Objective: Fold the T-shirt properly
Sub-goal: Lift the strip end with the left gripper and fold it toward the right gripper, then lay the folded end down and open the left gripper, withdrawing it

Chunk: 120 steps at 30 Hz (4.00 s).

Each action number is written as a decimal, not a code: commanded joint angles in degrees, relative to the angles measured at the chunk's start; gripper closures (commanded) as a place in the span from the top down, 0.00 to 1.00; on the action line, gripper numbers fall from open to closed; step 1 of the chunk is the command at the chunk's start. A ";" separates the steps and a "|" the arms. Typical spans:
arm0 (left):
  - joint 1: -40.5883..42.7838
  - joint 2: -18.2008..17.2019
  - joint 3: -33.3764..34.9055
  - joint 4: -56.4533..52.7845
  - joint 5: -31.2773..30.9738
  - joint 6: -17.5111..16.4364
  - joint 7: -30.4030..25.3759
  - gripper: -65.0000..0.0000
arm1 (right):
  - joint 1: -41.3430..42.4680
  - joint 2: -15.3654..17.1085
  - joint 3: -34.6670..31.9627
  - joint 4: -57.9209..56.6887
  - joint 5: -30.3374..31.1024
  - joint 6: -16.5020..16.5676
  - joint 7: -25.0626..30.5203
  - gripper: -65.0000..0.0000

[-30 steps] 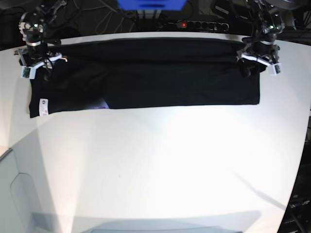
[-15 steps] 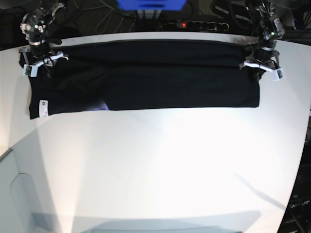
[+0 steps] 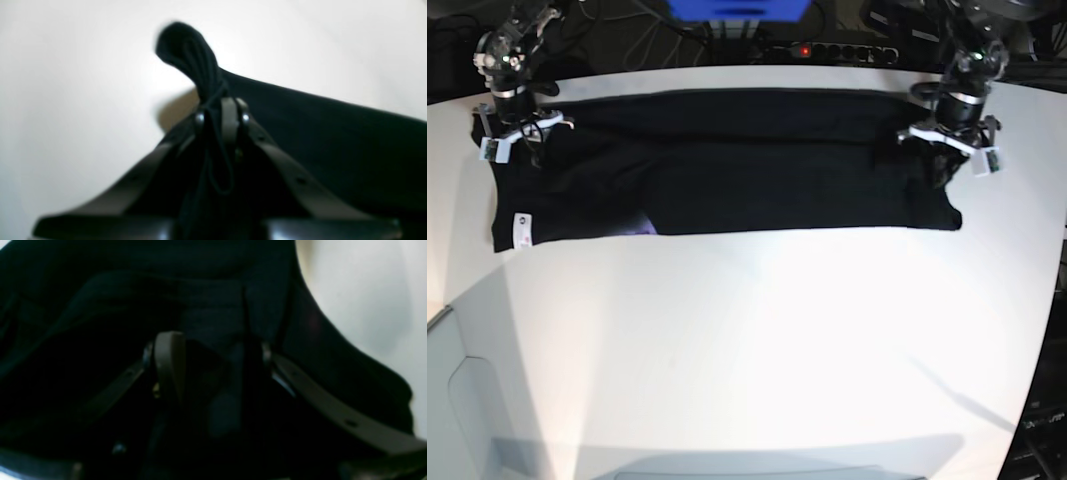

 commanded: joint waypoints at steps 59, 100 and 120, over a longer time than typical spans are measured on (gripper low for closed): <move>-21.31 2.18 55.02 -15.34 15.68 0.46 -0.75 0.00 | -0.11 0.00 -1.41 0.25 -1.32 0.84 -2.66 0.45; -21.83 -6.43 69.26 -10.06 15.16 0.11 -0.75 0.55 | 1.21 0.17 -0.79 2.62 -1.32 0.84 -2.75 0.45; -4.87 -10.39 21.70 0.48 13.05 -0.33 -1.28 0.55 | 8.86 5.71 3.69 2.45 -1.32 0.84 -3.19 0.57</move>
